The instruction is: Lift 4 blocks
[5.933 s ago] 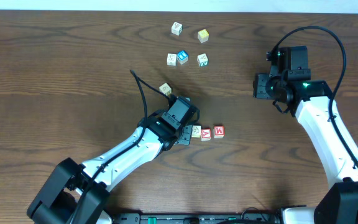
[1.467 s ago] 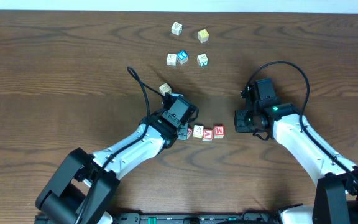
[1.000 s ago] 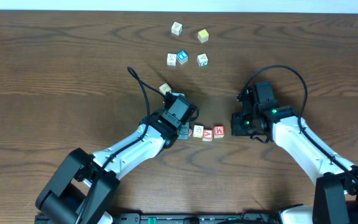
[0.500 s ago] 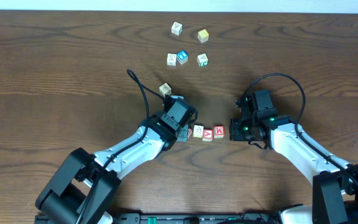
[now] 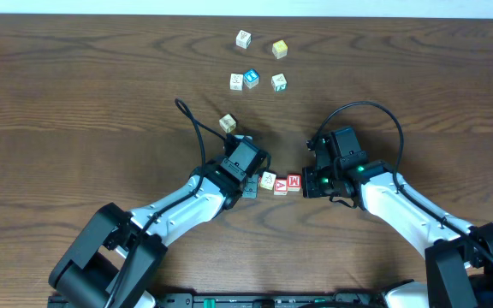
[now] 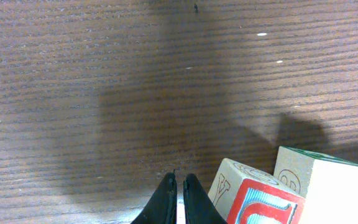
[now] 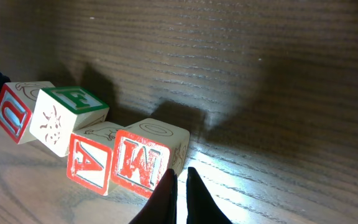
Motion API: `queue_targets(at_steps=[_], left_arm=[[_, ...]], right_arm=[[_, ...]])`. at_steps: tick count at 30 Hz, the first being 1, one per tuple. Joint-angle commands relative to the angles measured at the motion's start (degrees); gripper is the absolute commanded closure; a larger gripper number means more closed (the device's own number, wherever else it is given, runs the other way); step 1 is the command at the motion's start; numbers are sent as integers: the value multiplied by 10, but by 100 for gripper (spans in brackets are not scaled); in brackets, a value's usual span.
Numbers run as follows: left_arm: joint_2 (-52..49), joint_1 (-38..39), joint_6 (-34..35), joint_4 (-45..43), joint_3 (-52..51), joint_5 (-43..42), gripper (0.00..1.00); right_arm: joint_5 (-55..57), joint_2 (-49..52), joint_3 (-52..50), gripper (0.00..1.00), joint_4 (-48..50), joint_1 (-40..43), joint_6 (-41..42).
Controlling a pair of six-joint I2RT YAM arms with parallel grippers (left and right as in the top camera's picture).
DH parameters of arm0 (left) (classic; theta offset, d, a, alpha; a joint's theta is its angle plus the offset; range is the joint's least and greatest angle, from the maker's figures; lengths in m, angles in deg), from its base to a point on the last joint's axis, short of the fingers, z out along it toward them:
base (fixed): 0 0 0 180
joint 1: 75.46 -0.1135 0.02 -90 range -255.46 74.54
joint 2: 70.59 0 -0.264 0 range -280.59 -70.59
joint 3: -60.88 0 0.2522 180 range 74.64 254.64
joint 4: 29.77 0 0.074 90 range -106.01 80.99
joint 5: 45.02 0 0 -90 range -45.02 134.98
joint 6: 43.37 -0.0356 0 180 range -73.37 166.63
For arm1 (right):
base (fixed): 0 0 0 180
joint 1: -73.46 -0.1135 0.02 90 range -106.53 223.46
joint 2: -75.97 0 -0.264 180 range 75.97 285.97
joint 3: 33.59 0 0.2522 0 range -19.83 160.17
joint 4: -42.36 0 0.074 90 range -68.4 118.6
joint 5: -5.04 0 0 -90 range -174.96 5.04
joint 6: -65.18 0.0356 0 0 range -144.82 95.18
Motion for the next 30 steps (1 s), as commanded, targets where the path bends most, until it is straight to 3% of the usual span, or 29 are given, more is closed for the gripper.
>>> queue_targets(at_steps=[1,20,30], left_arm=[[-3,-3,10,-1,-6,-1,93],[-3,-2,23,-20,-6,-44,93],[-3,-3,20,-27,-6,-22,93]], right_arm=[[7,6,-2,95,2,-2,8],[21,6,-2,93,4,-2,7],[25,6,-2,91,11,-2,7]])
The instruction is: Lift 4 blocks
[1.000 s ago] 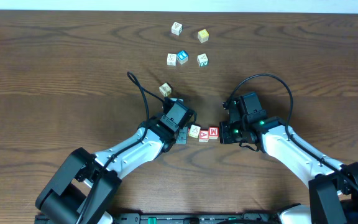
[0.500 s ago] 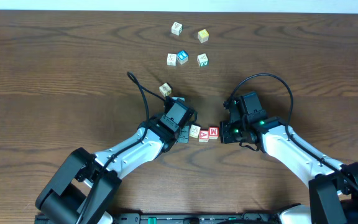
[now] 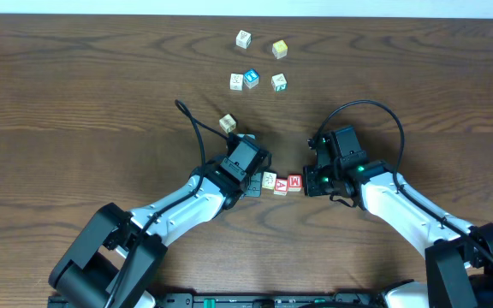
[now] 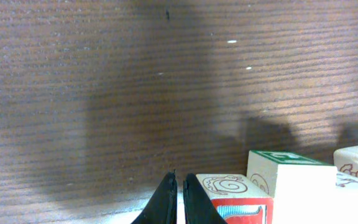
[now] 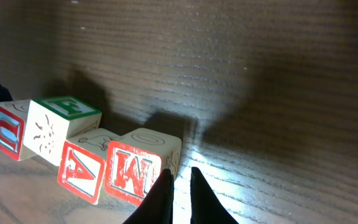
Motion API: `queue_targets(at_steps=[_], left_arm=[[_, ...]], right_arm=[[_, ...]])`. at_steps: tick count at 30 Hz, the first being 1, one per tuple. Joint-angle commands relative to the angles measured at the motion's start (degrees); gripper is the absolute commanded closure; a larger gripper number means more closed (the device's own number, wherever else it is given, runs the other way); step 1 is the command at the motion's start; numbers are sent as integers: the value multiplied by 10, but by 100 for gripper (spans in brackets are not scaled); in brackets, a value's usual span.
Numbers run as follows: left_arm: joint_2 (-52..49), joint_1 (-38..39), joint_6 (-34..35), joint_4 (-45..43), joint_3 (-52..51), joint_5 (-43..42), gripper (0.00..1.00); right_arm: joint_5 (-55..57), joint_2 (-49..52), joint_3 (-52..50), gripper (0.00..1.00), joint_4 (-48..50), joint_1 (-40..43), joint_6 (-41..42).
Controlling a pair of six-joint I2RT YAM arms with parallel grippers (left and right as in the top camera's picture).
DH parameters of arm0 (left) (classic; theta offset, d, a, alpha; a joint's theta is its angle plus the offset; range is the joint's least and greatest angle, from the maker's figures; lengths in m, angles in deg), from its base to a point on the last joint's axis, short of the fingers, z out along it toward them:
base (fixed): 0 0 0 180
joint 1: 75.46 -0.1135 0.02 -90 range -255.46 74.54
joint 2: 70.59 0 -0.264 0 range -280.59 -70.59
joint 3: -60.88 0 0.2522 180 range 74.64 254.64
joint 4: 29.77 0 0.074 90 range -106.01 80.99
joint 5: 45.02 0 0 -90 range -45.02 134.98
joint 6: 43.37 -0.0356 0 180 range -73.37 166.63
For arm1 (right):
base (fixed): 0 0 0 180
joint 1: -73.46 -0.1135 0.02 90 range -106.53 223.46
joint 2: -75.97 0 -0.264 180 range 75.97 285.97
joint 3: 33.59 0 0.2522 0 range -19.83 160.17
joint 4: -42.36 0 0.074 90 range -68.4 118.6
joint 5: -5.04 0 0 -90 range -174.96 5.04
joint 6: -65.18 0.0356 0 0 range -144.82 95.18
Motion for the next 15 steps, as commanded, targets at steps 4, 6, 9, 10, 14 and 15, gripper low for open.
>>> queue_targets(at_steps=[4,6,9,10,14,15], left_arm=[[-3,-4,5,-3,-6,10,92],[-3,-4,5,-3,-6,10,93],[-3,-5,5,-5,-6,11,93],[-3,-7,5,-4,-6,11,93],[-3,-10,5,-4,-6,11,93],[-3,-10,5,-4,-6,11,93]], right_arm=[[7,6,-2,92,4,-2,6],[7,6,-2,91,4,-2,6],[7,6,-2,92,3,-2,6],[7,6,-2,92,1,-2,6],[21,6,-2,93,-10,-2,6],[23,6,-2,93,-14,-2,6]])
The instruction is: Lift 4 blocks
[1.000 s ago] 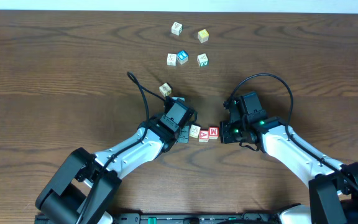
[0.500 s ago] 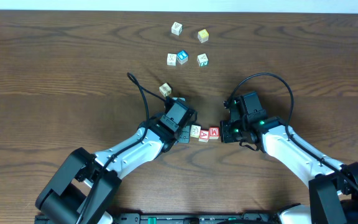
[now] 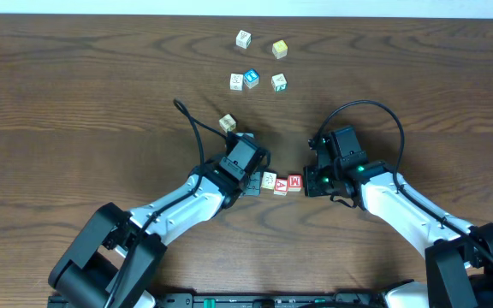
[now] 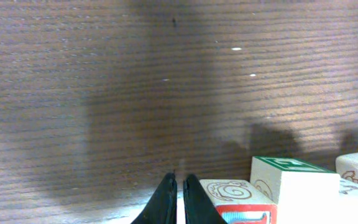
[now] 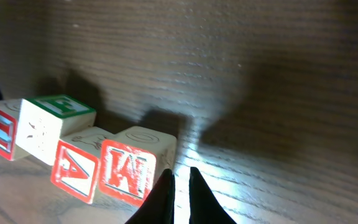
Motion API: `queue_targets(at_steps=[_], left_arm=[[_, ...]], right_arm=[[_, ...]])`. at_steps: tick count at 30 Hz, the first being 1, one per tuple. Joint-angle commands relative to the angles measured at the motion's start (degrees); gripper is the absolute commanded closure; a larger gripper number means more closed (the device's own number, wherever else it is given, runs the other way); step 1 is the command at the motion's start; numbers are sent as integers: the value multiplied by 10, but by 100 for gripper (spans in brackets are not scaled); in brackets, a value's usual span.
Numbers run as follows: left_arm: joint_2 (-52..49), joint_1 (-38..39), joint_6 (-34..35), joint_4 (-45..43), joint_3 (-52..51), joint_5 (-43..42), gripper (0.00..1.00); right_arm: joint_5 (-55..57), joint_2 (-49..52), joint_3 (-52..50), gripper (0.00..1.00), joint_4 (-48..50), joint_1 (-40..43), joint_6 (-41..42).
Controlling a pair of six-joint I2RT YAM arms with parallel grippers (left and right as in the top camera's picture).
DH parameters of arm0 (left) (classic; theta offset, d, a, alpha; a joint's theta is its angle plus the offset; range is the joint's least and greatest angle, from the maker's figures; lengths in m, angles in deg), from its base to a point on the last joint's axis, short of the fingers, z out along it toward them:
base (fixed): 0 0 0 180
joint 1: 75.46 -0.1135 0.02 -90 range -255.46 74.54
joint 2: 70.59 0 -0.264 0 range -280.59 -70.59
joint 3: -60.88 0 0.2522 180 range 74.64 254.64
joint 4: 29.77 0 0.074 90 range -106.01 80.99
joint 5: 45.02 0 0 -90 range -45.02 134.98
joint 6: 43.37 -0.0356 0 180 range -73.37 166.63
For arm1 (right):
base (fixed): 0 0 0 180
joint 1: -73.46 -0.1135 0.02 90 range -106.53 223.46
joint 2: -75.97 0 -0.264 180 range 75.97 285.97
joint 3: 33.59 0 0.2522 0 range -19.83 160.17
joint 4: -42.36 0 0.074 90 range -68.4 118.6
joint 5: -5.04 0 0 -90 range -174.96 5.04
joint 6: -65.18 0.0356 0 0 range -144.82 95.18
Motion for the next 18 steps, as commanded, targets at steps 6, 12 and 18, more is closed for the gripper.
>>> queue_targets(at_steps=[6,12,18], left_arm=[[-3,-4,5,-2,-6,9,93],[-3,-4,5,-2,-6,9,92],[-3,-4,3,-2,-6,9,93]], right_arm=[[13,6,-2,96,-23,-9,6],[12,6,-2,96,-17,-12,11],[4,6,-2,99,-55,-32,21]])
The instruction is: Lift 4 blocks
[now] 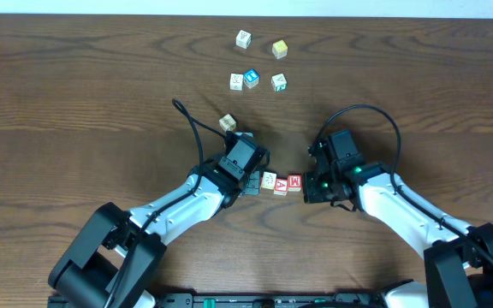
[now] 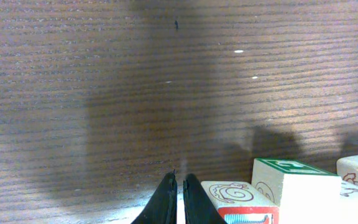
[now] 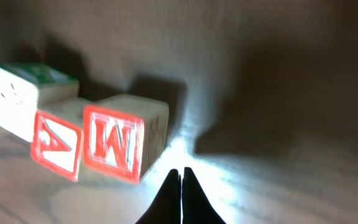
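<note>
A row of lettered blocks lies mid-table between my two grippers. The overhead view shows a green-topped block [image 1: 269, 180], a red A block [image 1: 281, 186] and a red M block [image 1: 294, 181]. My left gripper [image 1: 251, 185] is at the row's left end, shut on nothing. In its wrist view the left gripper [image 2: 179, 186] rests beside a red-faced block with a snail drawing [image 2: 236, 198]; the green F block [image 2: 291, 180] is behind it. My right gripper [image 1: 307, 186] is at the right end, shut and empty. The right gripper [image 3: 181, 183] sits just right of the M block [image 3: 122, 138].
Six loose blocks lie farther back: a white one [image 1: 243, 38], a yellow one [image 1: 279, 49], a white one [image 1: 236, 81], a blue one [image 1: 251, 79], a green-marked one [image 1: 278, 82] and a tan one [image 1: 227, 123] near my left arm's cable.
My right gripper has shifted a little and its fingers now touch, where a thin gap showed before; the M block looks larger and higher in its view. The left gripper and the row have hardly moved.
At first the row was crooked, with both grippers shut at its two ends. A second later the blocks stood straighter in the left wrist view and the left gripper had shifted along them. Both grippers have stayed shut at the ends, the blocks still on the table.
</note>
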Motion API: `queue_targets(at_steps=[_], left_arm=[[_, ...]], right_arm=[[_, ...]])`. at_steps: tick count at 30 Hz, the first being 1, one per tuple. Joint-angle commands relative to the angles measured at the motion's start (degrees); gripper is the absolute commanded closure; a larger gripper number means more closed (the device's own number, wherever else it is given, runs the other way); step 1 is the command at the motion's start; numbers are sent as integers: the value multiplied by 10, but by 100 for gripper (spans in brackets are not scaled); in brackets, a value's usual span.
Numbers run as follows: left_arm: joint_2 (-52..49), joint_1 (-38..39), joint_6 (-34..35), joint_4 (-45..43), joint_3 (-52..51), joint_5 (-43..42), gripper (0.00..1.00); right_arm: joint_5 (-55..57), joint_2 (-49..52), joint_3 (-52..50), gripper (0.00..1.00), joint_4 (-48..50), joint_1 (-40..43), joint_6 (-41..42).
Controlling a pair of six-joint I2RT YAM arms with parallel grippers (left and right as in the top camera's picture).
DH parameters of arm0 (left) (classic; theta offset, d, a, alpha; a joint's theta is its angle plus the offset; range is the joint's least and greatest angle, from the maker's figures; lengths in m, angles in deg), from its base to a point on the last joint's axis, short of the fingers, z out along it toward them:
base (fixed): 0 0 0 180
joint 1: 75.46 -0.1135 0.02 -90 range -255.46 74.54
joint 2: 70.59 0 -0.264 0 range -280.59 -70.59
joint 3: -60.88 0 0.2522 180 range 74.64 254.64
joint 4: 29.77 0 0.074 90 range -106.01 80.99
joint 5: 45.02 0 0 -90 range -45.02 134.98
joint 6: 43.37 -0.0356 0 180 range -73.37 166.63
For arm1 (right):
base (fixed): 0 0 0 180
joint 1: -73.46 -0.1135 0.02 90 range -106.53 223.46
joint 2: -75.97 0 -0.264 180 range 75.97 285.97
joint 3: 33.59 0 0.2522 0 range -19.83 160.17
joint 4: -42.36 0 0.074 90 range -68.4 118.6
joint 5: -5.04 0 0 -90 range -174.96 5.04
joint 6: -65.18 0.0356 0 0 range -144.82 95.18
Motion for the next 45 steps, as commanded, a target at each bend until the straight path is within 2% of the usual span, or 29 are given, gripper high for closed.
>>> queue_targets(at_steps=[1,13,31,45], left_arm=[[-3,-3,2,-2,-6,10,93],[-3,-17,-6,-2,-6,20,93],[-3,-134,-6,-1,-6,20,93],[-3,-149,-6,-1,-6,20,93]], right_arm=[[-4,6,-2,99,-10,-23,12],[-3,6,-2,99,-7,-93,49],[-8,6,-2,98,15,-110,67],[6,6,-2,95,41,-118,76]])
